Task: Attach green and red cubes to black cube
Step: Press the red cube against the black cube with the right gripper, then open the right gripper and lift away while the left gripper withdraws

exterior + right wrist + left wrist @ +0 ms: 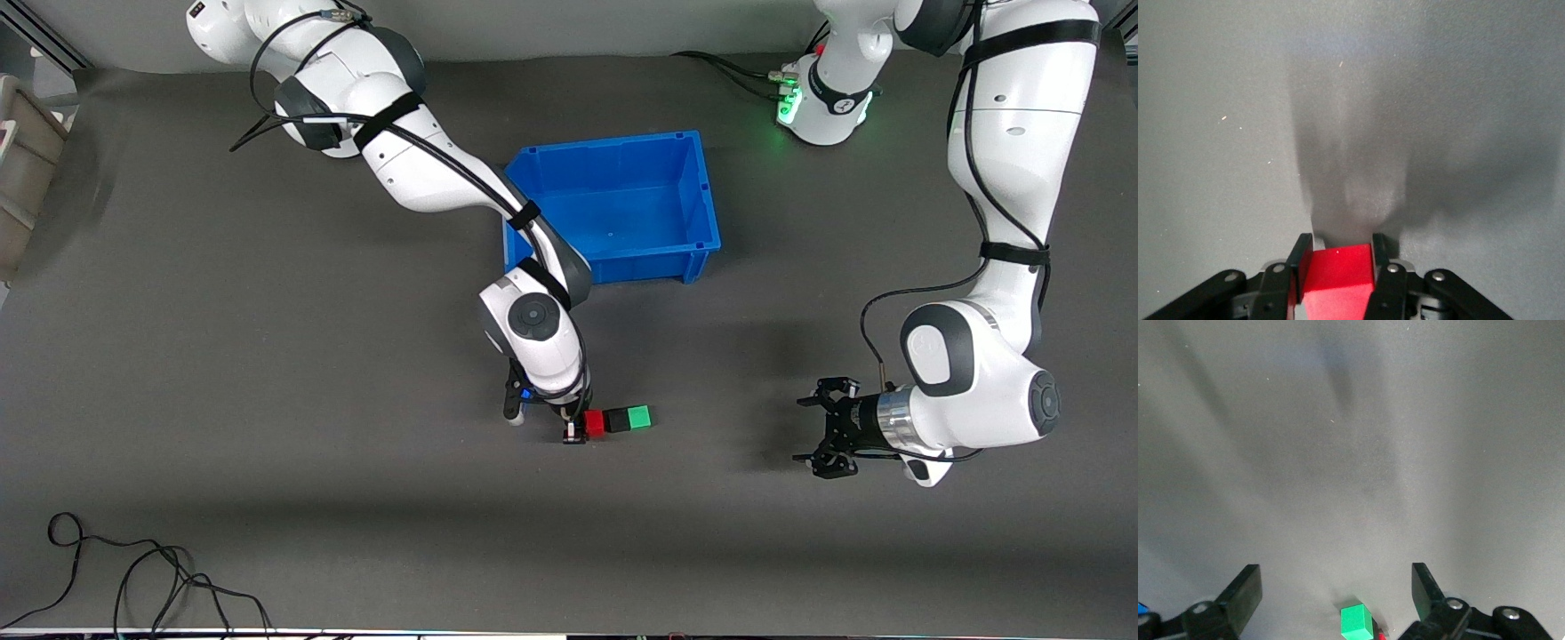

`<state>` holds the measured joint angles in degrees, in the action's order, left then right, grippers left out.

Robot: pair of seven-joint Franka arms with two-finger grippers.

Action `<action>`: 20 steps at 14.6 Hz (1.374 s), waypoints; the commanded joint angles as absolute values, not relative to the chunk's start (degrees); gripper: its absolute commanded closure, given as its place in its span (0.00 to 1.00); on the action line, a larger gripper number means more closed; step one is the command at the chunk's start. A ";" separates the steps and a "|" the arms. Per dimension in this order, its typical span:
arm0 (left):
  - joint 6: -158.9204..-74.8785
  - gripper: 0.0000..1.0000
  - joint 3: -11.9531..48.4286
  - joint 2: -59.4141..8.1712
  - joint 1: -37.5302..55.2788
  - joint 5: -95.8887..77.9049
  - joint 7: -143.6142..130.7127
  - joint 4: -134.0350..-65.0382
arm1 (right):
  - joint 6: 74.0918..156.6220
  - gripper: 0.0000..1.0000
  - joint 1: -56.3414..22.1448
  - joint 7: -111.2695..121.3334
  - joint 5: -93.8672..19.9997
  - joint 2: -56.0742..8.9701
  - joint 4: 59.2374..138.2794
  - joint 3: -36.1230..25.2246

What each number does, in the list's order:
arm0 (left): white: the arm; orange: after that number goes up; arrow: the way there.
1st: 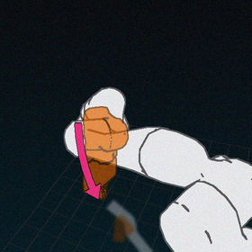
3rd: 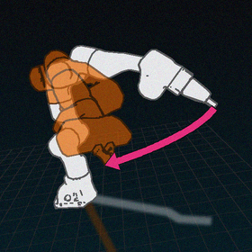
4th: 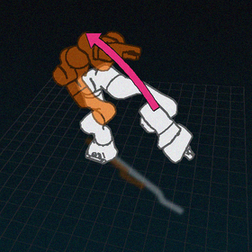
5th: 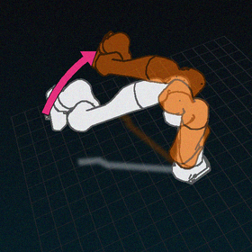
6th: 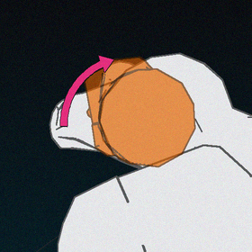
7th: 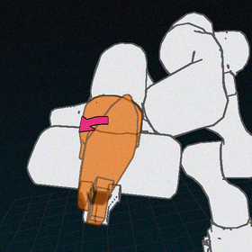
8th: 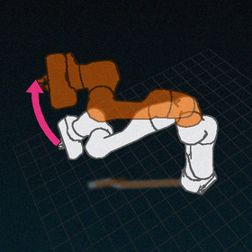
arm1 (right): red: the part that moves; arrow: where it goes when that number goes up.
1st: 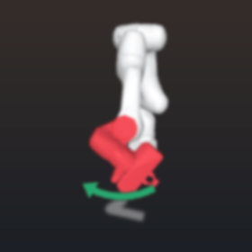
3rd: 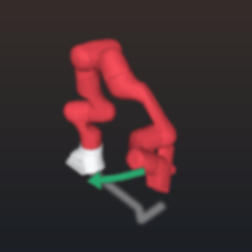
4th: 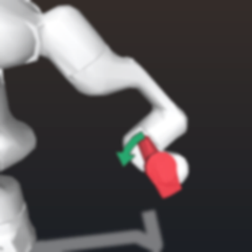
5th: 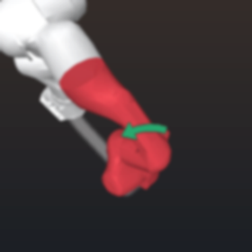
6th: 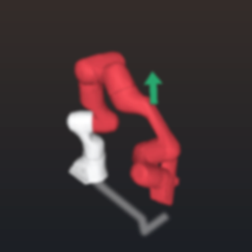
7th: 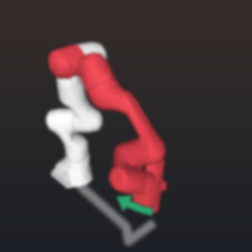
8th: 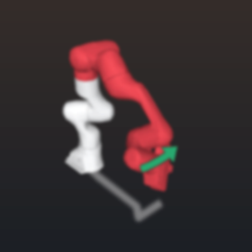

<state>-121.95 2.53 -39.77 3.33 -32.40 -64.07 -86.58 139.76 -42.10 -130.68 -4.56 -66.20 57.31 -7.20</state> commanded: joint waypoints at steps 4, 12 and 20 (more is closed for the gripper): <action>-122.43 0.00 2.46 -39.02 3.69 -32.78 -64.25 -87.36 | 140.36 1.00 -42.45 -130.43 -3.69 -68.20 54.67 -7.12; -123.14 0.00 2.46 -39.02 3.87 -32.78 -64.34 -87.45 | 139.67 0.00 -42.28 -127.90 -3.69 -66.63 54.76 -7.29; -112.09 0.00 2.37 -30.17 0.98 -15.67 -56.63 -87.54 | 113.86 0.00 -35.69 -101.99 -4.57 -50.47 55.81 -7.21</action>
